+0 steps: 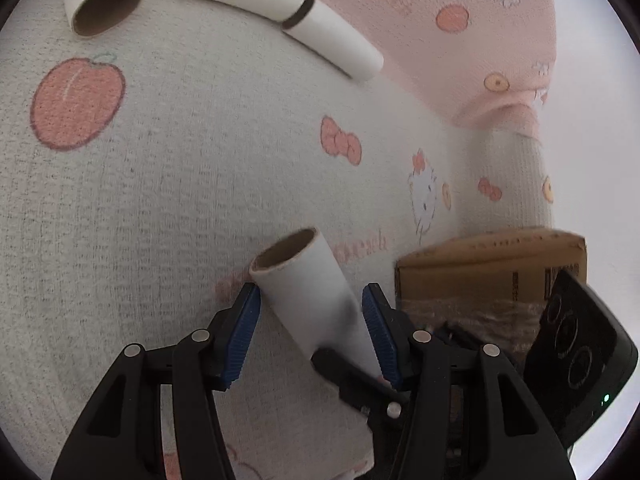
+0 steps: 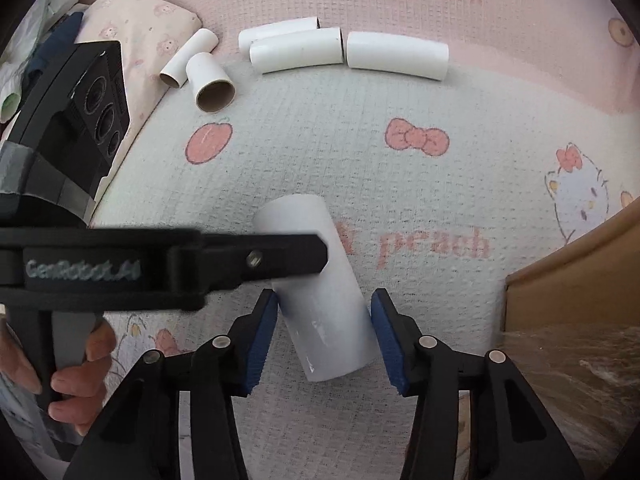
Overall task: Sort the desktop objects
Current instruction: 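Close the right gripper around a lying white tube and stand it upright, then lift the tube with the right gripper and carry it over the box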
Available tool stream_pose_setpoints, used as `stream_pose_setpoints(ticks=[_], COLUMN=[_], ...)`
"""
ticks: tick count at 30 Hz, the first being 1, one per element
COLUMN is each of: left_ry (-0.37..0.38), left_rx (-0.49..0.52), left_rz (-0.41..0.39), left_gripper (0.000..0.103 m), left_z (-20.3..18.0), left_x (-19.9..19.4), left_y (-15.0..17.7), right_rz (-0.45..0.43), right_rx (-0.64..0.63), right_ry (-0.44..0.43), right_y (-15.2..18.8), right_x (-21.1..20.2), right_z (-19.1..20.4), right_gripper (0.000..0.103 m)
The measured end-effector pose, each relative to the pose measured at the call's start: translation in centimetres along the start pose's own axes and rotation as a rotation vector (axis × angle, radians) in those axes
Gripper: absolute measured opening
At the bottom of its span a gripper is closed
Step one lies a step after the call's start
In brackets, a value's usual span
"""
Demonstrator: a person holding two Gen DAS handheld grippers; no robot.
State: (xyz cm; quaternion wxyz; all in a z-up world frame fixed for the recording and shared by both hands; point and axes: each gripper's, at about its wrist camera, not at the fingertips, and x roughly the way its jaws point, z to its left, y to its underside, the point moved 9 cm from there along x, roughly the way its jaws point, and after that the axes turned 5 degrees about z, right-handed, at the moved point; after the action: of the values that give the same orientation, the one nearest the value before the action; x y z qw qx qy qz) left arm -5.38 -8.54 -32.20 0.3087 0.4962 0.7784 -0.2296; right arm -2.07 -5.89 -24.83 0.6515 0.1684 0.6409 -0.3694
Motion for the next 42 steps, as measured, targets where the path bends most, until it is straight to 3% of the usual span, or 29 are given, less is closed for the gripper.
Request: stream_pose_setpoints(ticks=[9,15,20,26,35,42], left_ry=[0.032,0.047,0.053,0.136,0.131,0.162], left_rx=[-0.038,-0.053,-0.064,-0.108,0.043,0.156], left_rz=[0.043,0.027,-0.009,-0.019,-0.134,-0.188], left_gripper=[0.057,0.048,0.047,0.045,0.045,0.045], left_z=[0.8,1.4,1.4,0.9,-4.5,-10.8], left_x=[0.2,-0.1,-0.2,-0.9,-5.4,-8.3], left_y=[-0.4,-0.8,-0.7,-0.3,0.0,-1.5], right_rz=[0.025,0.032,0.026,0.001,-0.094,-0.189], right_rx=[-0.018,-0.004,0.018,0.034,-0.056,-0.046], right_ry=[-0.042,-0.062,-0.072,-0.073,0.023,0.099], right_y=[0.3,0.1,0.4,0.8,0.5,-1.3], right_x=[0.4,0.5,0.2,-1.2,-7.3,-13.5], right_z=[2.0,2.1,2.3,2.5,3.7,2.5], right_gripper=[0.040,0.040,0.040,0.040,0.040,0.040])
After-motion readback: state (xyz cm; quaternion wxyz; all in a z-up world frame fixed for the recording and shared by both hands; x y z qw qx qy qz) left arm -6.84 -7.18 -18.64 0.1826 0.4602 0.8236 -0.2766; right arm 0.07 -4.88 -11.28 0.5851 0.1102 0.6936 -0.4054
